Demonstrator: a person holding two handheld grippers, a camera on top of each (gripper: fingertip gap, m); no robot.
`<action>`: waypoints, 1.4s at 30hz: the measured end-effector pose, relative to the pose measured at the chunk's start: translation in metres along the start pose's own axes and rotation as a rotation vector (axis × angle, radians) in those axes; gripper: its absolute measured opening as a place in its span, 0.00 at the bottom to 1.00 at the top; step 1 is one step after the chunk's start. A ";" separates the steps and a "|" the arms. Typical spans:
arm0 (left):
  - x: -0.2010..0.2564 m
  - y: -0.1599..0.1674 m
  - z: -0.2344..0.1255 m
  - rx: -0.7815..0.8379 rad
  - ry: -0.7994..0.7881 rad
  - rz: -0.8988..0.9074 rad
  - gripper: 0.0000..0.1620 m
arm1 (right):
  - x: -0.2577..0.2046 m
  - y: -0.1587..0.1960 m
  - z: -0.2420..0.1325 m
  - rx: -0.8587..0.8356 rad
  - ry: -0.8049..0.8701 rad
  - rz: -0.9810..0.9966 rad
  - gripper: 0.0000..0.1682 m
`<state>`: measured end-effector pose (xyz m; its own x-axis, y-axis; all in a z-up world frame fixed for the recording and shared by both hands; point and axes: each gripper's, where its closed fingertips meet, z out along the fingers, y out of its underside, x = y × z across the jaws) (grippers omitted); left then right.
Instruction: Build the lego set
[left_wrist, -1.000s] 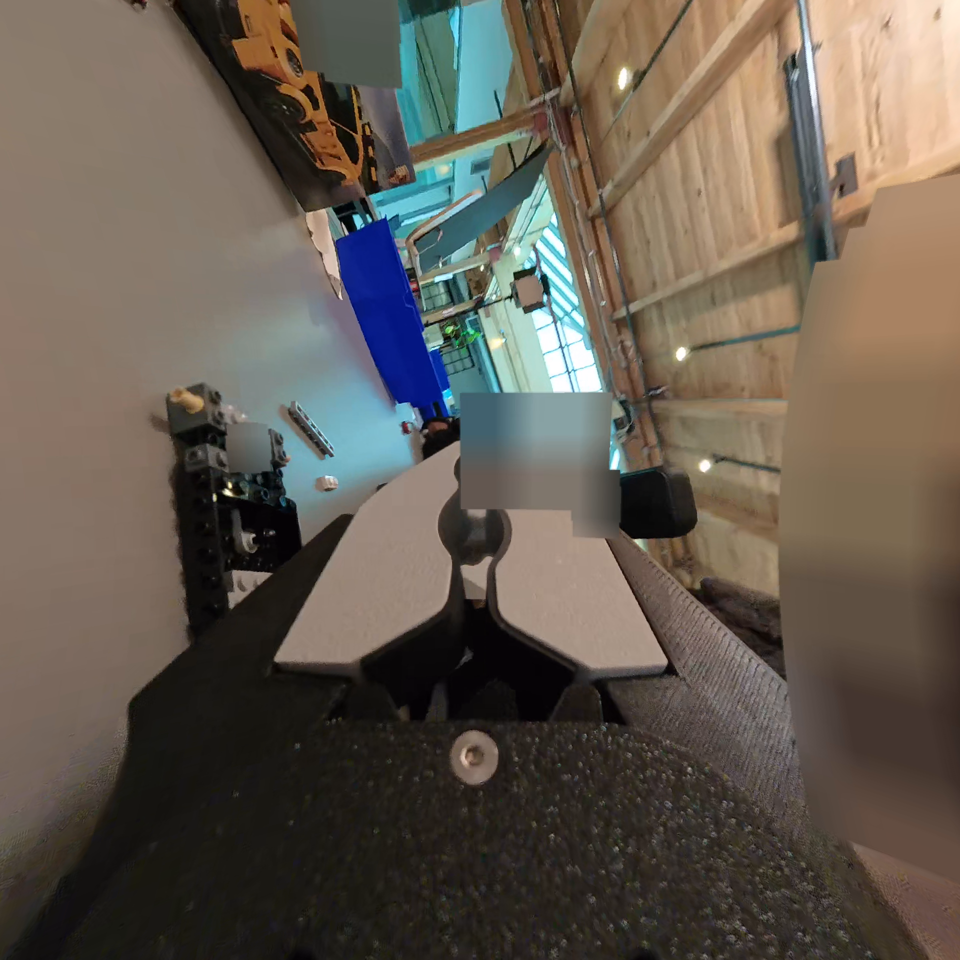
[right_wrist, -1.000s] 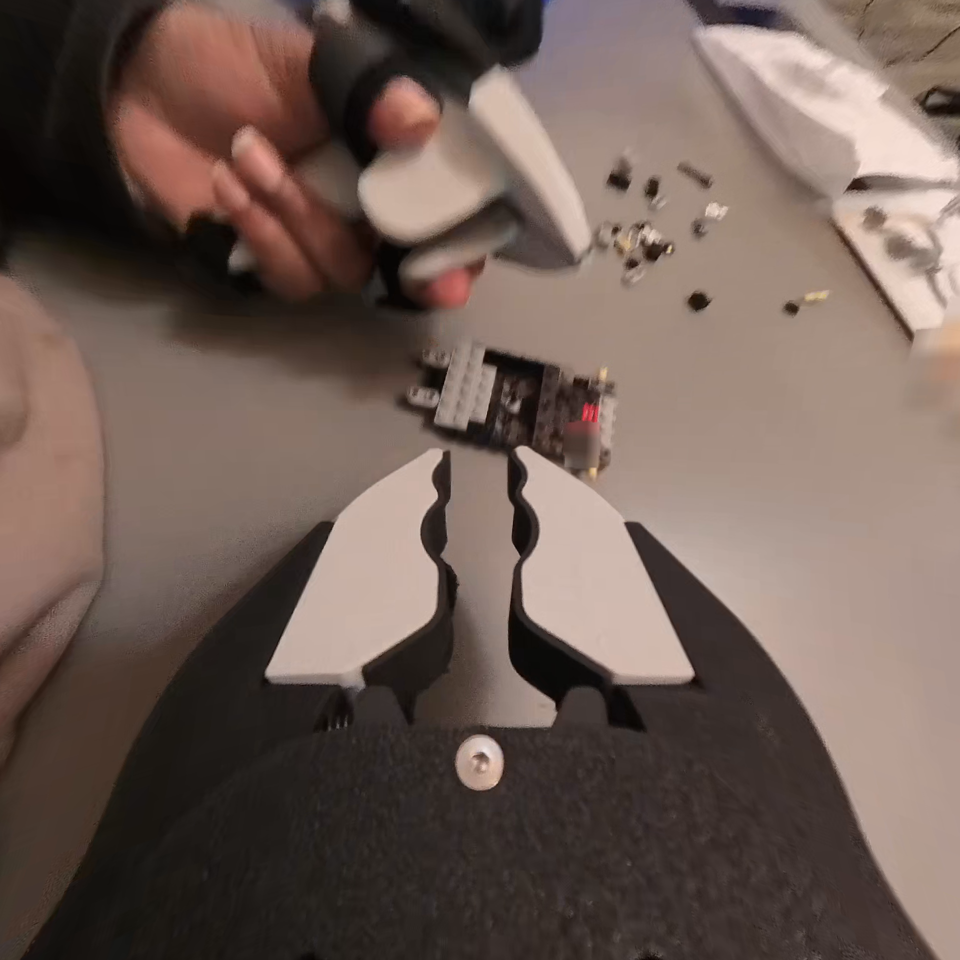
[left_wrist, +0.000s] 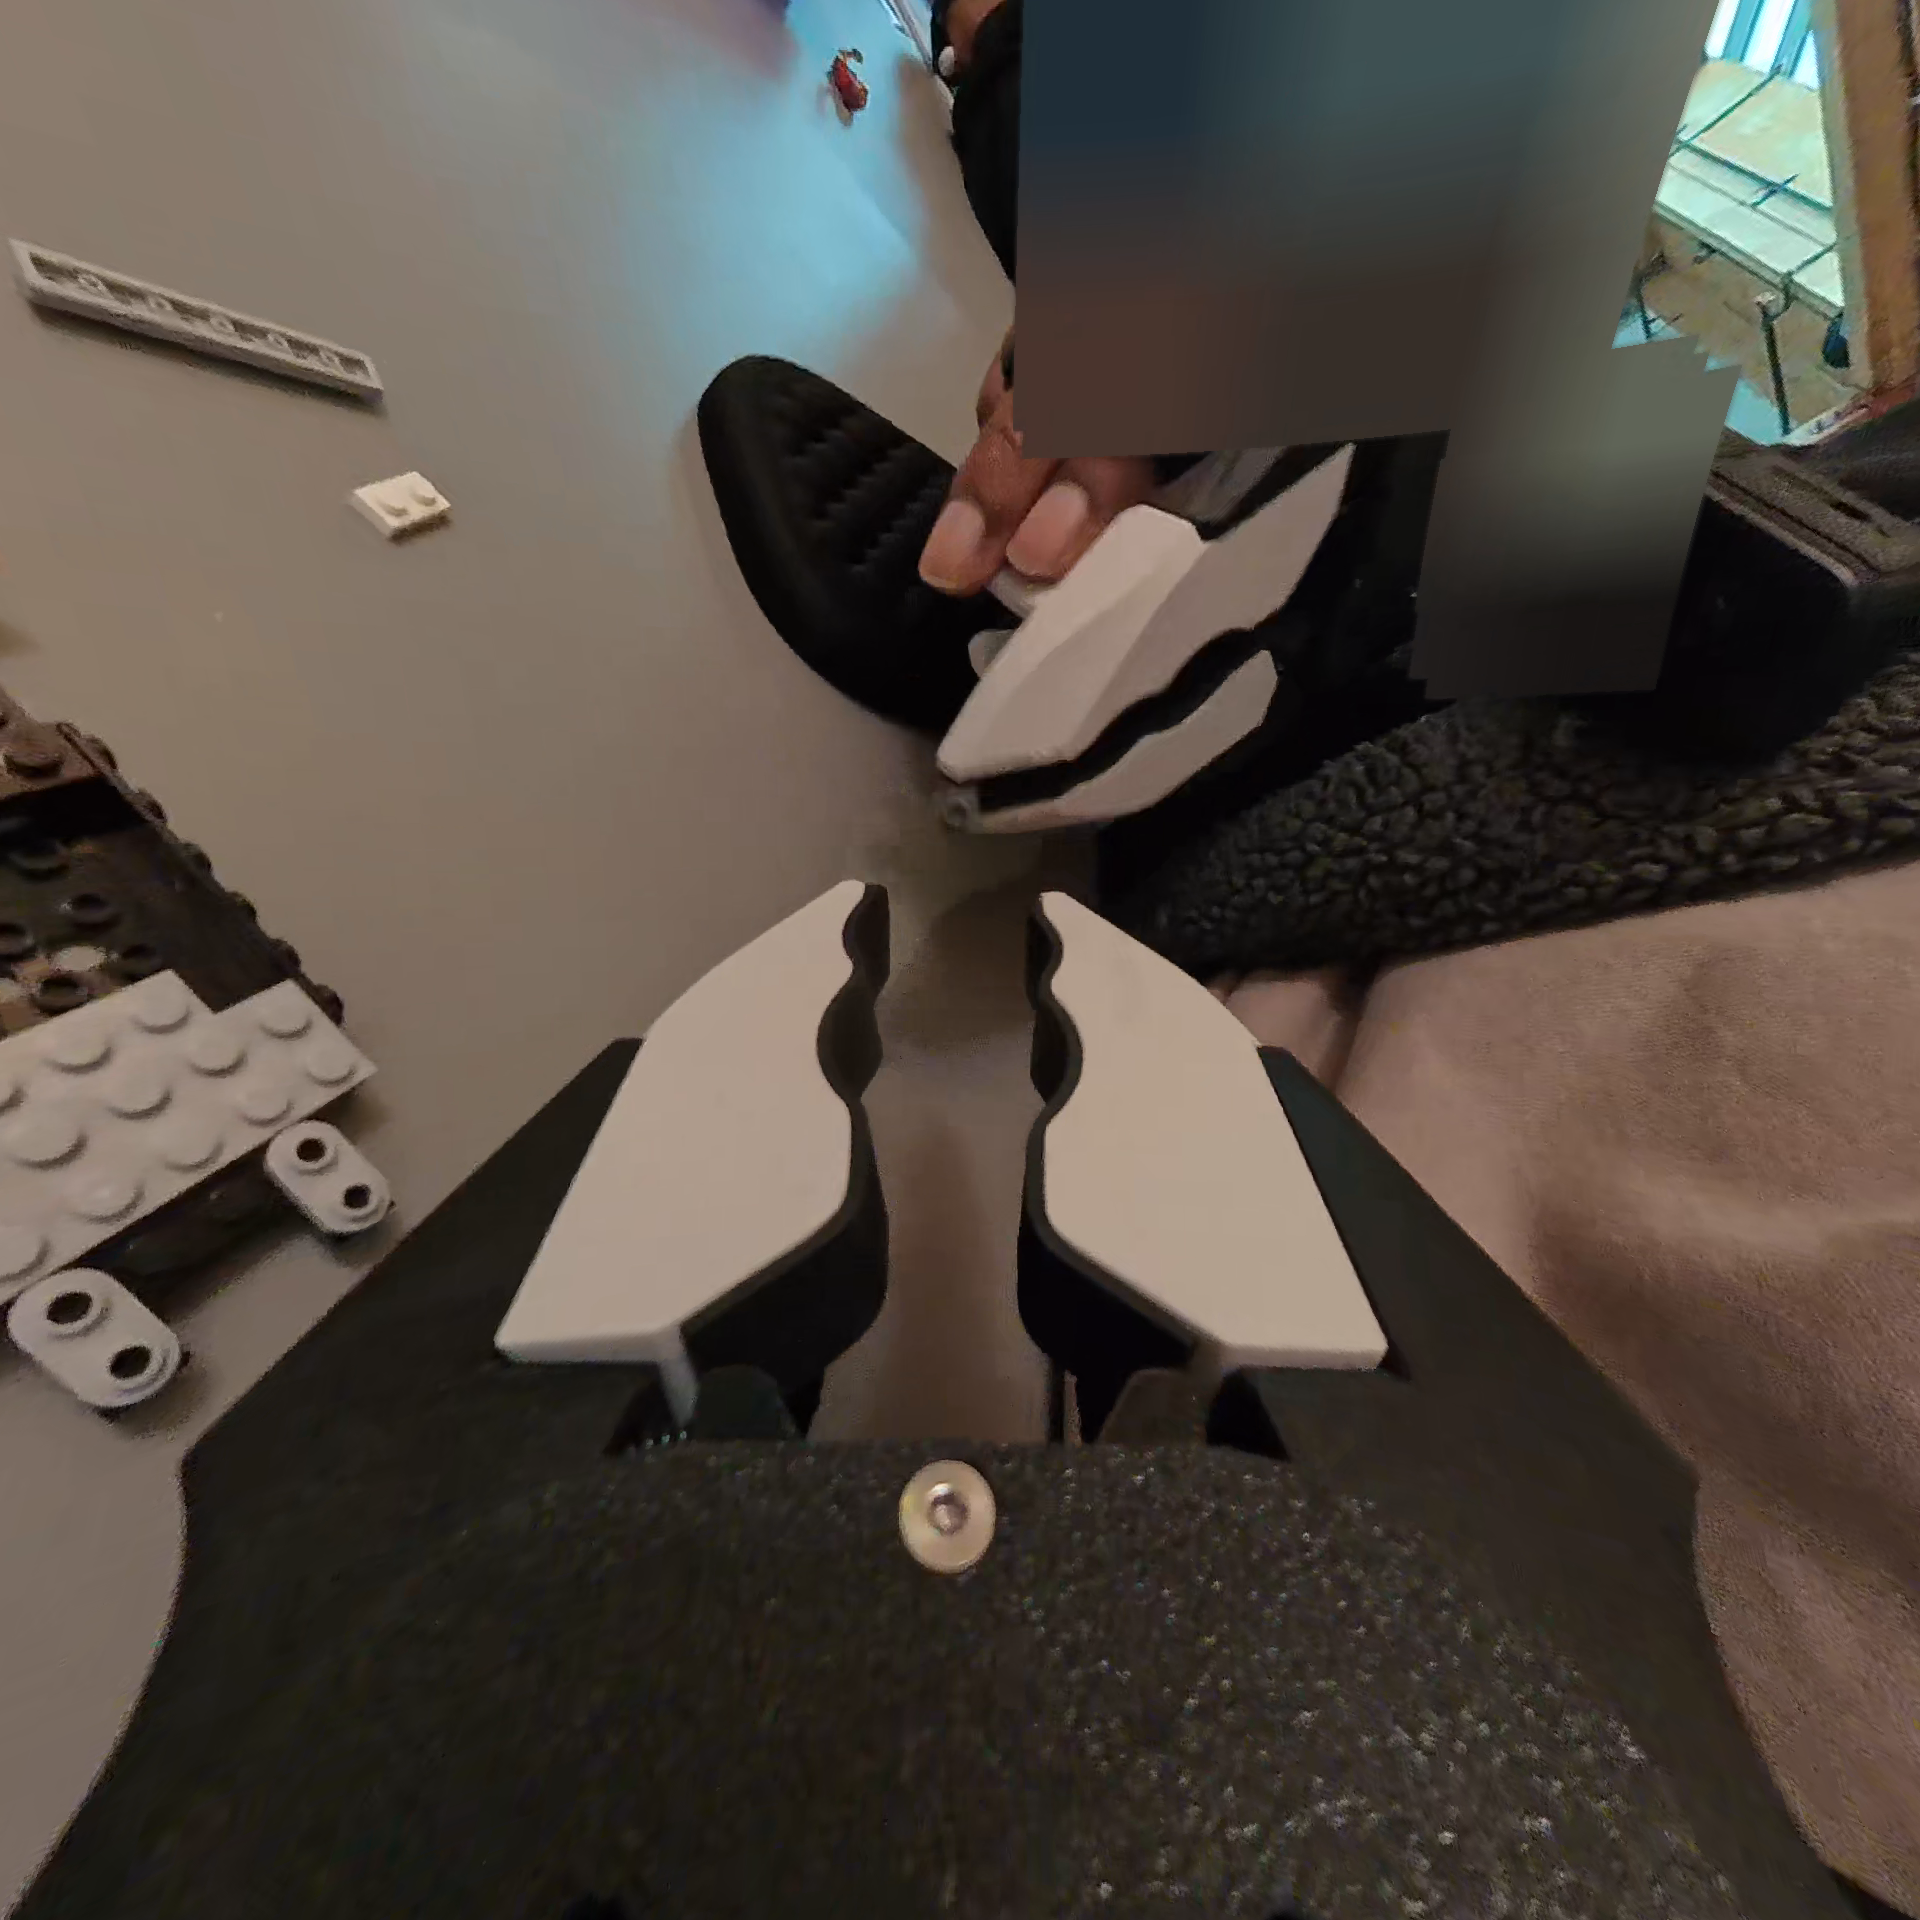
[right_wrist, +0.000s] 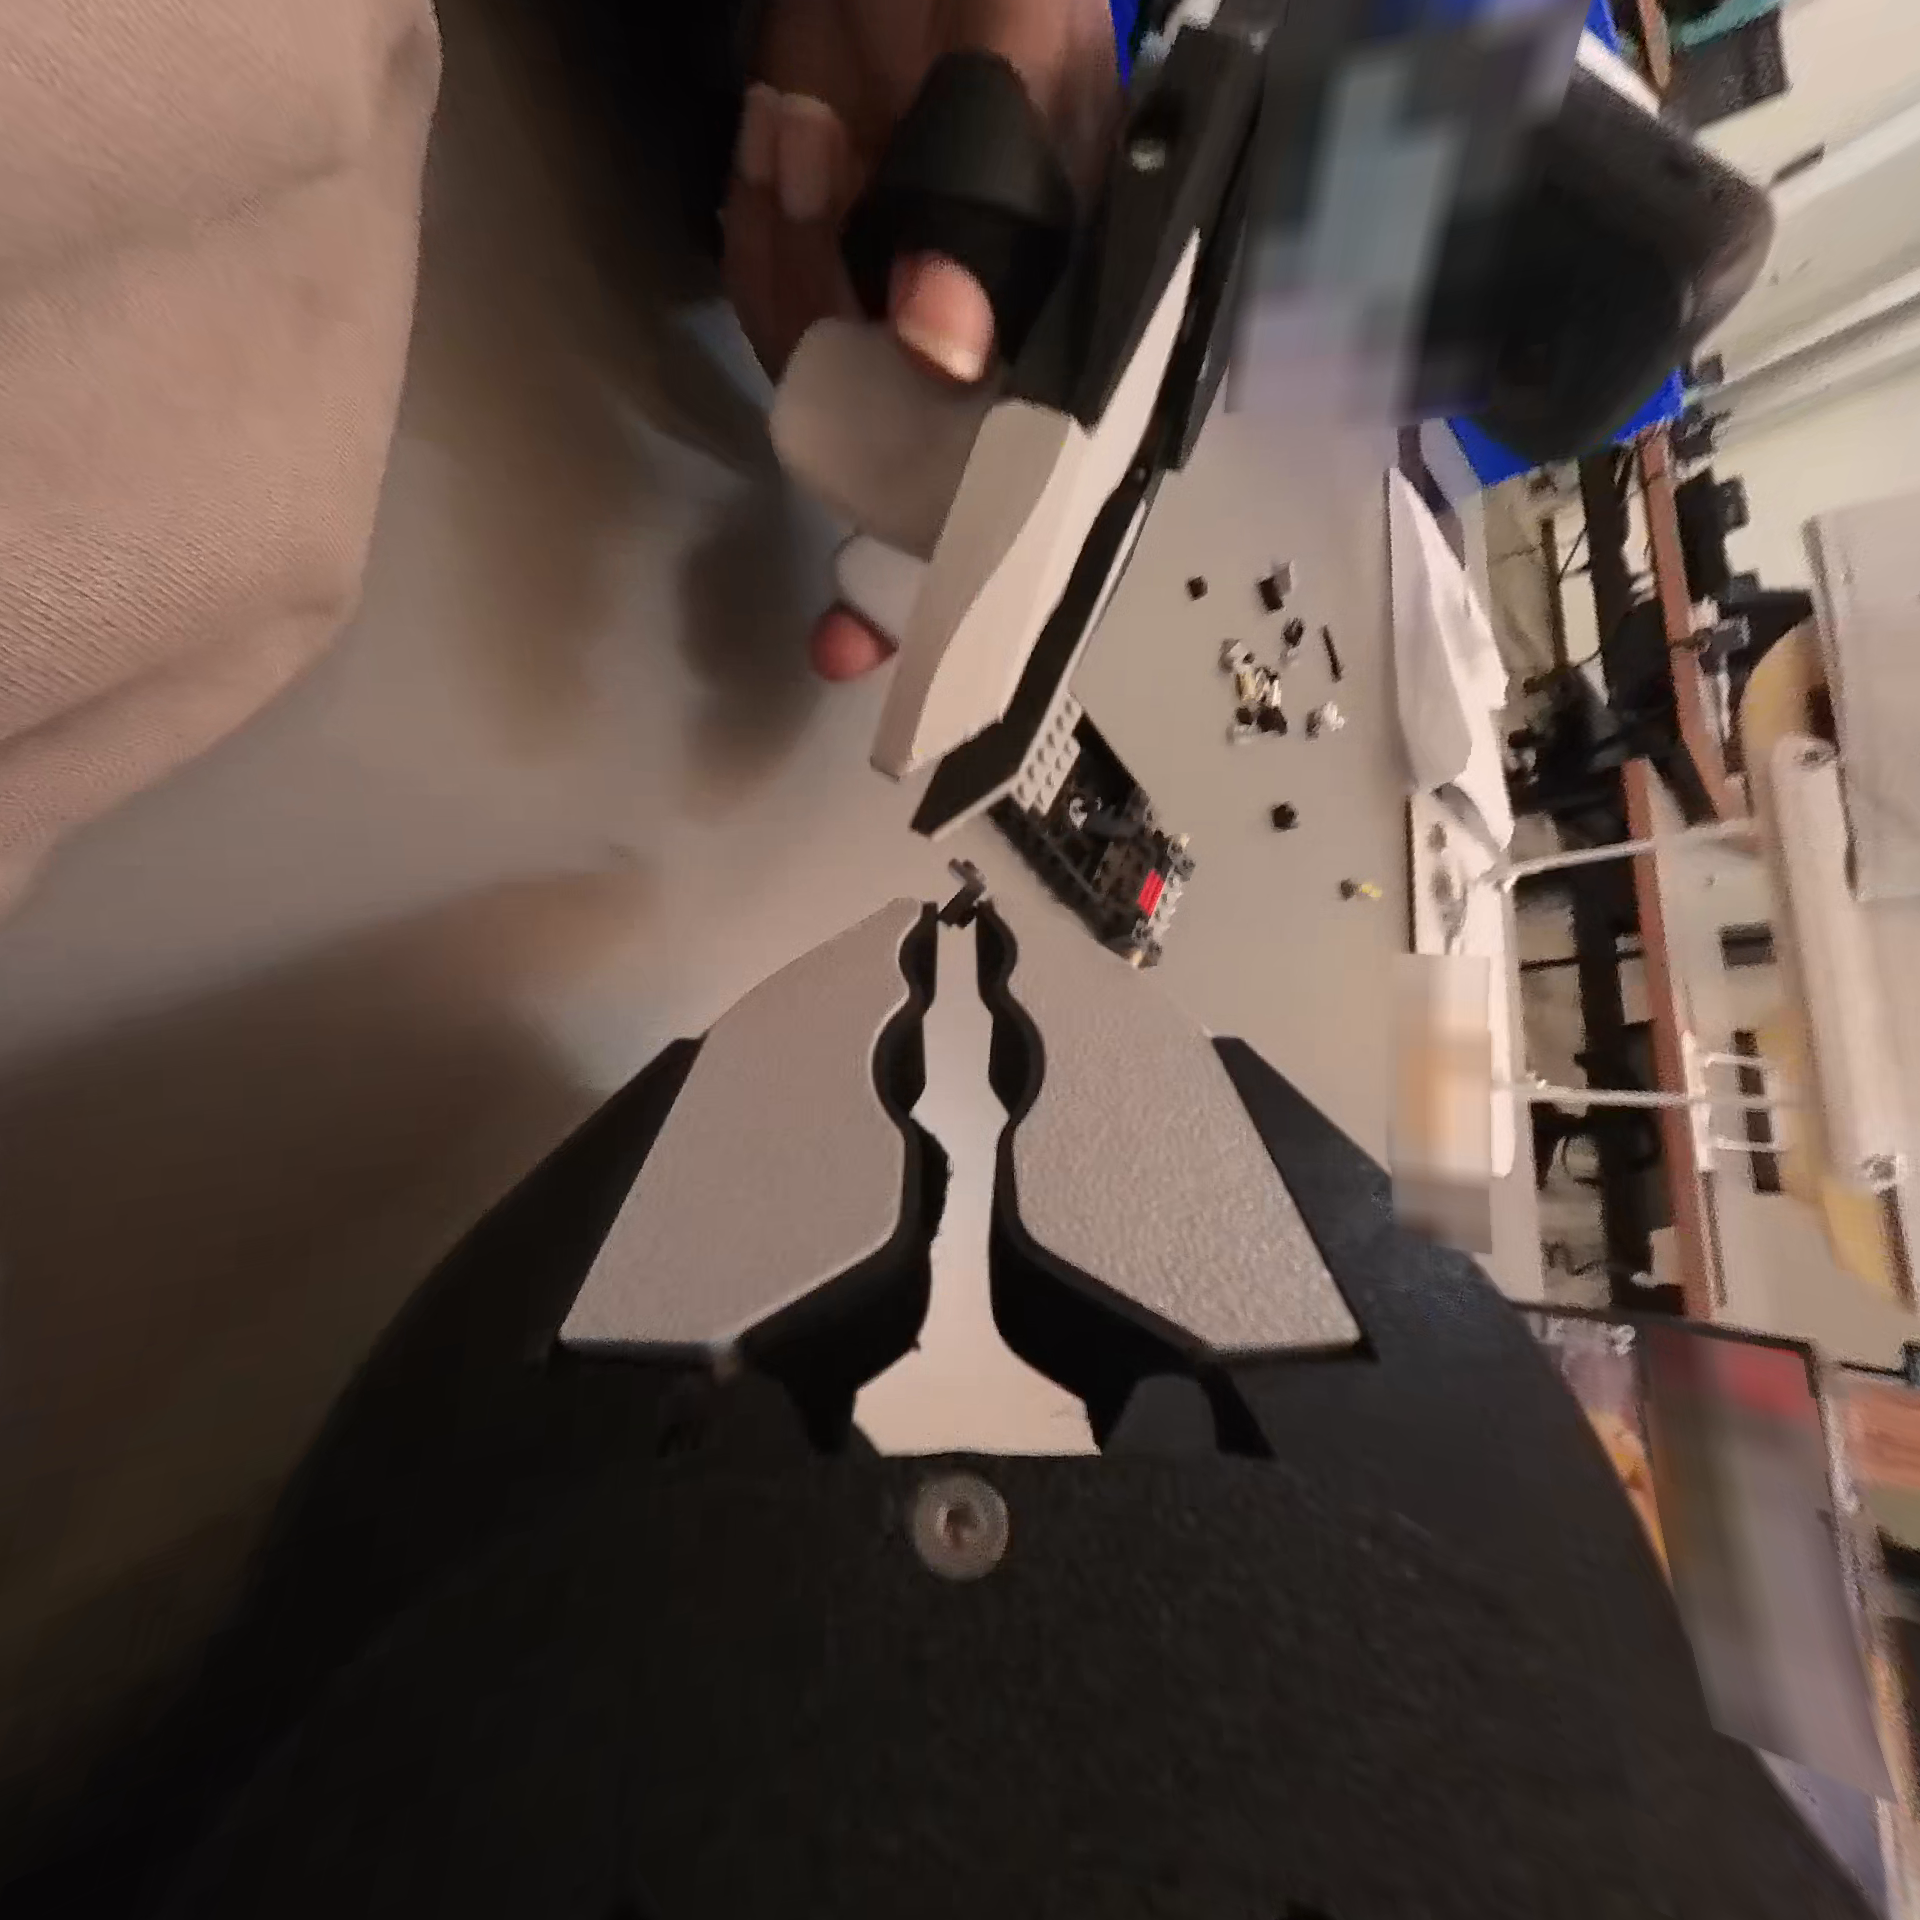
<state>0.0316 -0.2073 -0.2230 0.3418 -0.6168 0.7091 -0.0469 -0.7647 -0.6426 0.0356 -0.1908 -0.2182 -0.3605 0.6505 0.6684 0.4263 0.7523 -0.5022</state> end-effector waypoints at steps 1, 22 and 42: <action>0.000 -0.003 0.001 0.016 -0.010 0.008 0.15 | 0.001 -0.003 0.000 0.005 -0.008 -0.027 0.04; 0.004 -0.018 -0.004 0.112 -0.002 0.026 0.05 | 0.011 -0.011 0.007 0.044 0.033 -0.123 0.04; -0.035 -0.050 -0.039 0.126 -0.884 0.882 0.05 | 0.045 -0.008 0.036 0.222 -0.329 1.437 0.11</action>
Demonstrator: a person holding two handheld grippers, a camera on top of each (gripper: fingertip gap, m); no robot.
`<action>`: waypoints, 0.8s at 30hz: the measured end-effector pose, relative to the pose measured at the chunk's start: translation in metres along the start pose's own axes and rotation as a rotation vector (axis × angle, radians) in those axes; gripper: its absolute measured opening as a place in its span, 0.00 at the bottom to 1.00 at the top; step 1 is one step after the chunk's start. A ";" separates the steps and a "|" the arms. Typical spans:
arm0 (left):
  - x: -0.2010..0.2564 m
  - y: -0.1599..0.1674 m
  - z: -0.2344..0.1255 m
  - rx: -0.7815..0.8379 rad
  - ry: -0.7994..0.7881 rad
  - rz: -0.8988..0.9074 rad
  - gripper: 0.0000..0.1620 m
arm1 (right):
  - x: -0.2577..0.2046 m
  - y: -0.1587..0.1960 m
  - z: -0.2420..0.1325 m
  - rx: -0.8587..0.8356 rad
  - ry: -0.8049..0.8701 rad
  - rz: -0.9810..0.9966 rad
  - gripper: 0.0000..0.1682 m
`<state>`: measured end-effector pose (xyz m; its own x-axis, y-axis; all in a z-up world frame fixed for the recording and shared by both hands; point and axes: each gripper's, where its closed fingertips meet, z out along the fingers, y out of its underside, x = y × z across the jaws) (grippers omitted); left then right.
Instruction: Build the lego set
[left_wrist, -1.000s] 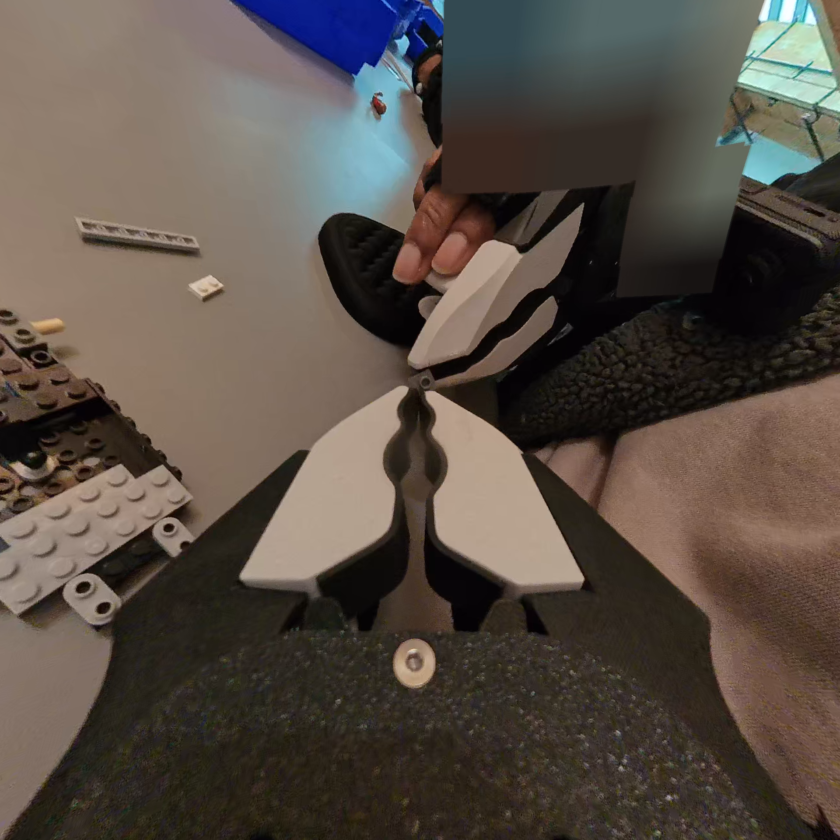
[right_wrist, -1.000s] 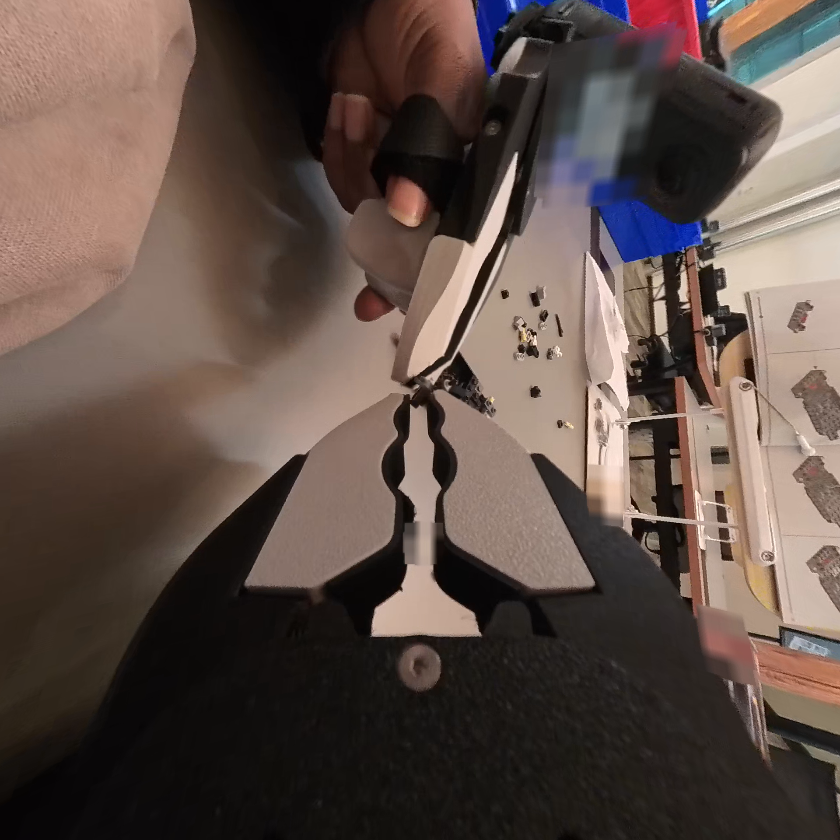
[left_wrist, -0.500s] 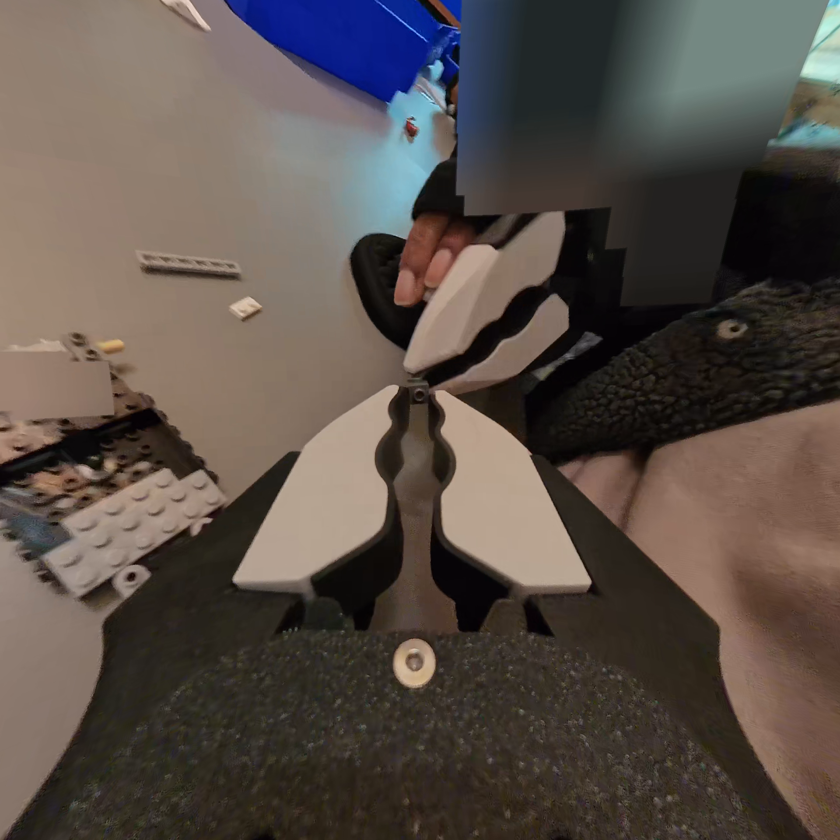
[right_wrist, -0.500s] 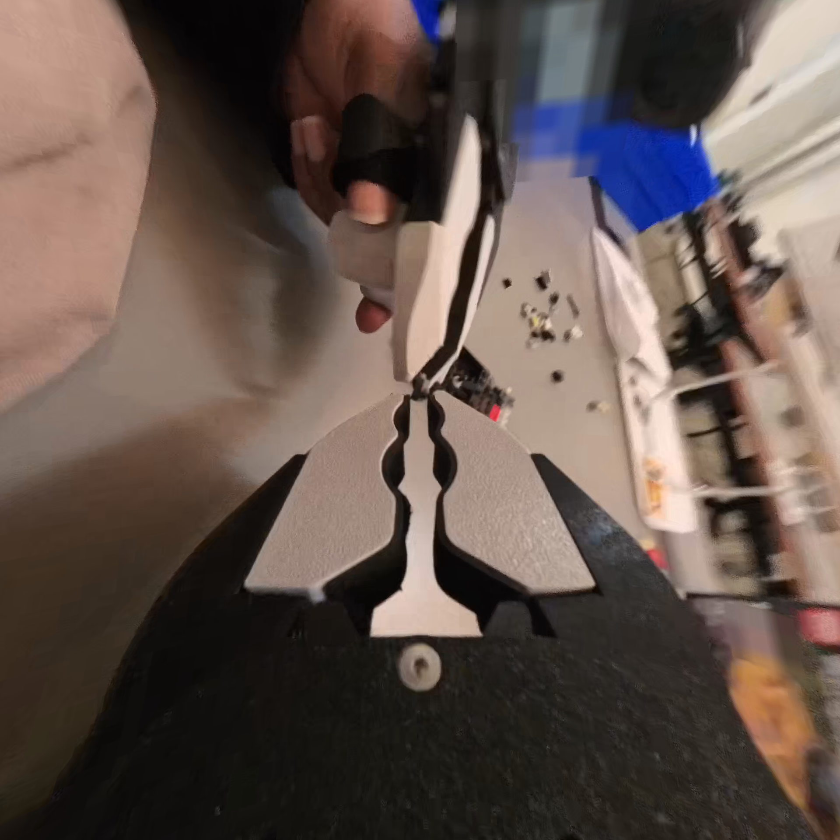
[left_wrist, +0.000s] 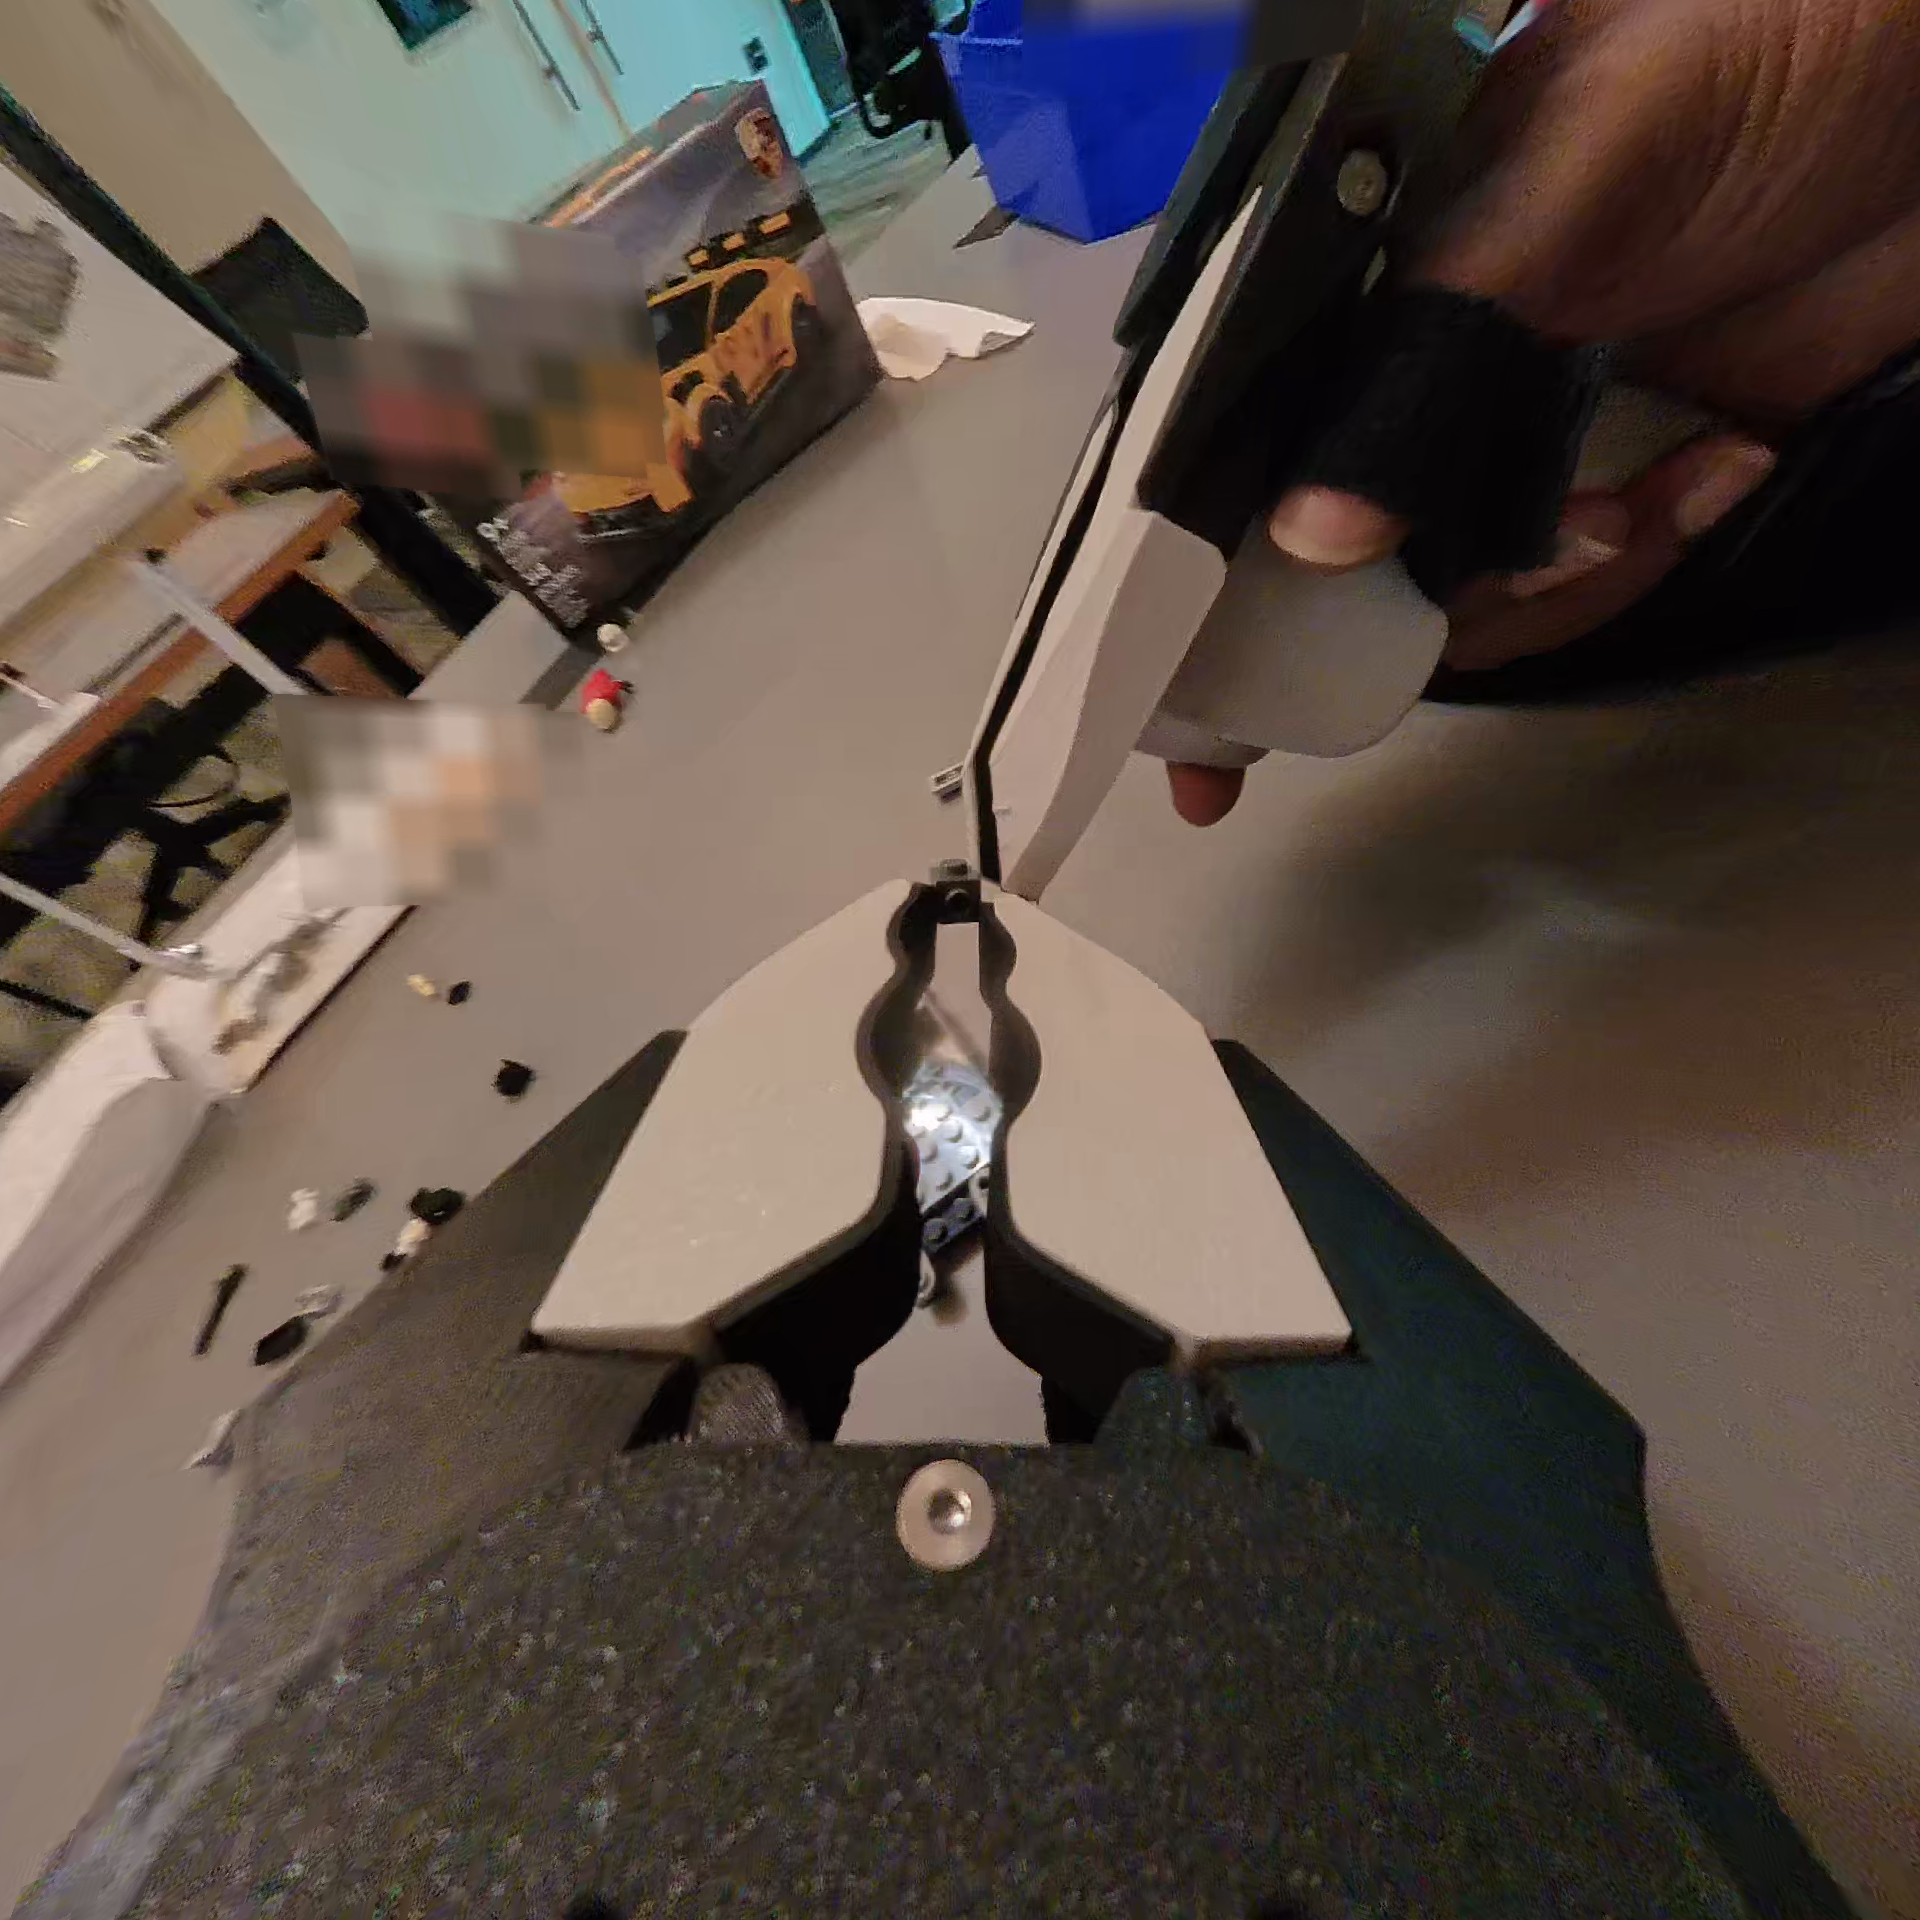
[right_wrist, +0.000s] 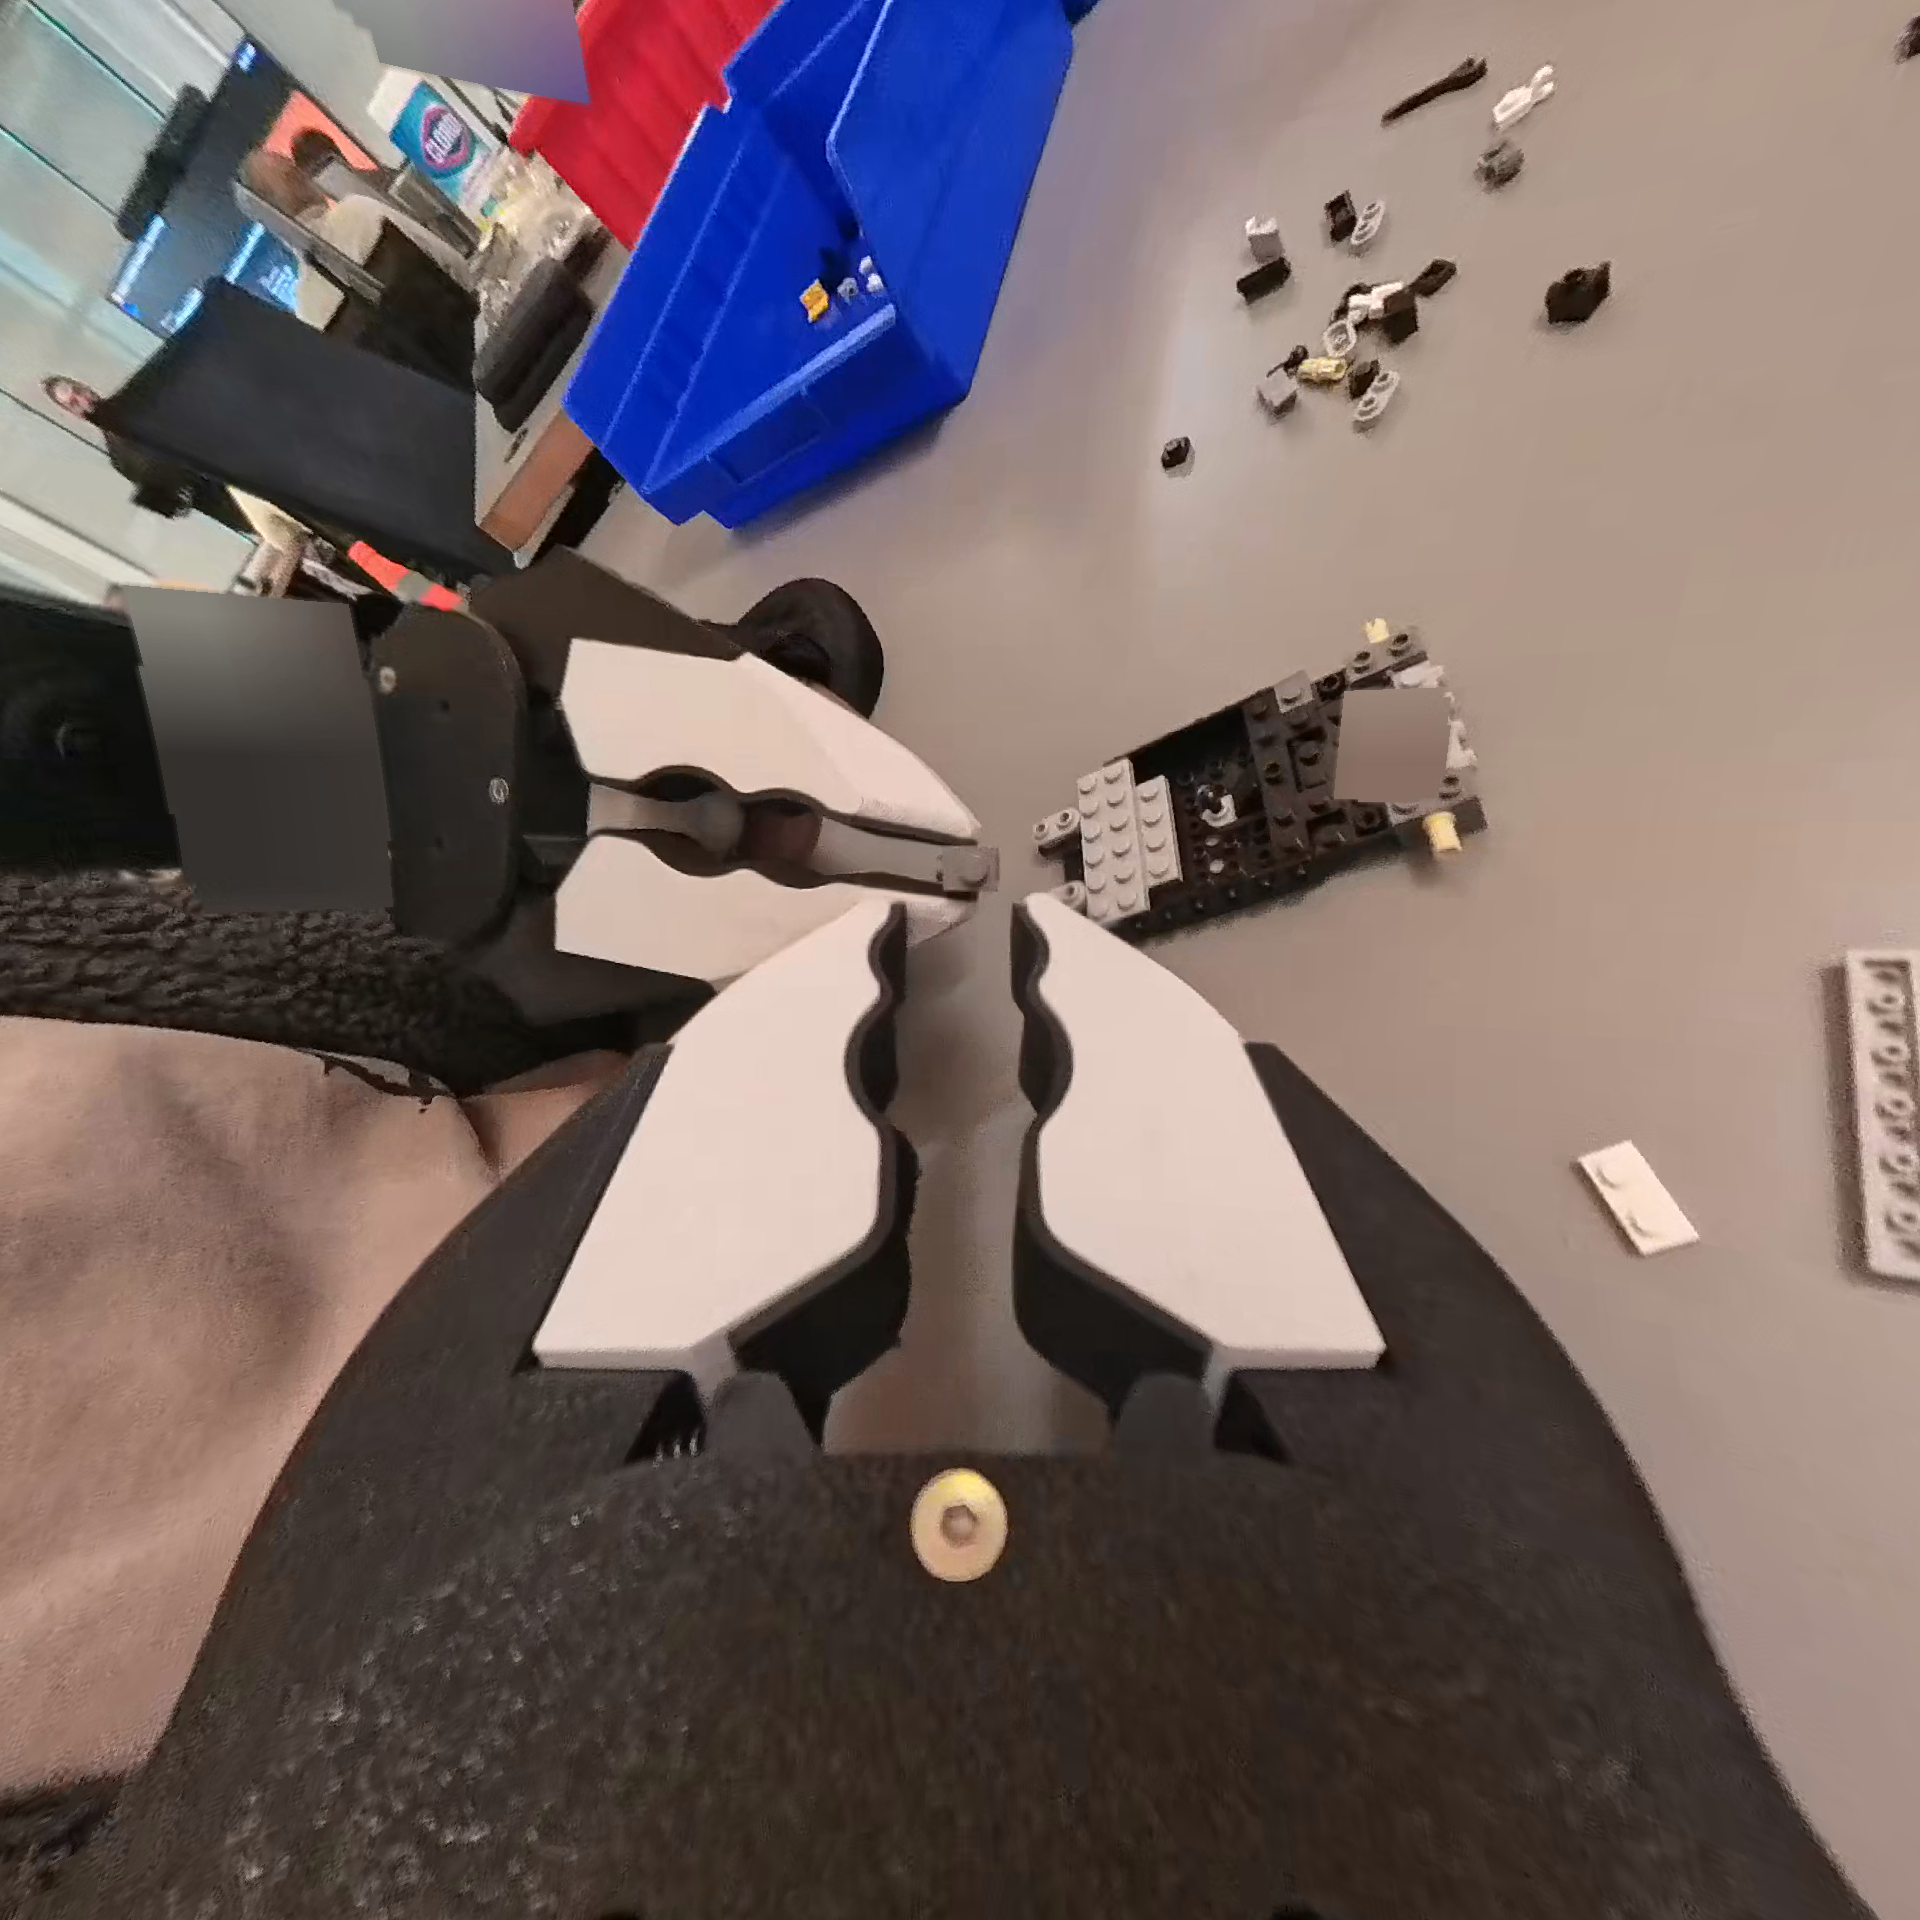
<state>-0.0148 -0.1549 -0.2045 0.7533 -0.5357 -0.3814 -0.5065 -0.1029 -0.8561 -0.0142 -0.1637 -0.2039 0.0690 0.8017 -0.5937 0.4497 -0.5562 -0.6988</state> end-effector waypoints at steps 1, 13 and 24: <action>-0.002 0.000 0.000 -0.004 -0.017 0.013 0.05 | 0.000 -0.002 0.001 0.005 -0.006 0.006 0.10; -0.001 0.000 0.000 -0.001 -0.034 0.077 0.05 | 0.001 -0.006 0.006 -0.063 -0.070 -0.016 0.06; 0.031 -0.039 -0.028 0.102 0.871 -0.858 0.13 | -0.031 0.003 -0.038 -0.362 -0.411 -0.800 0.06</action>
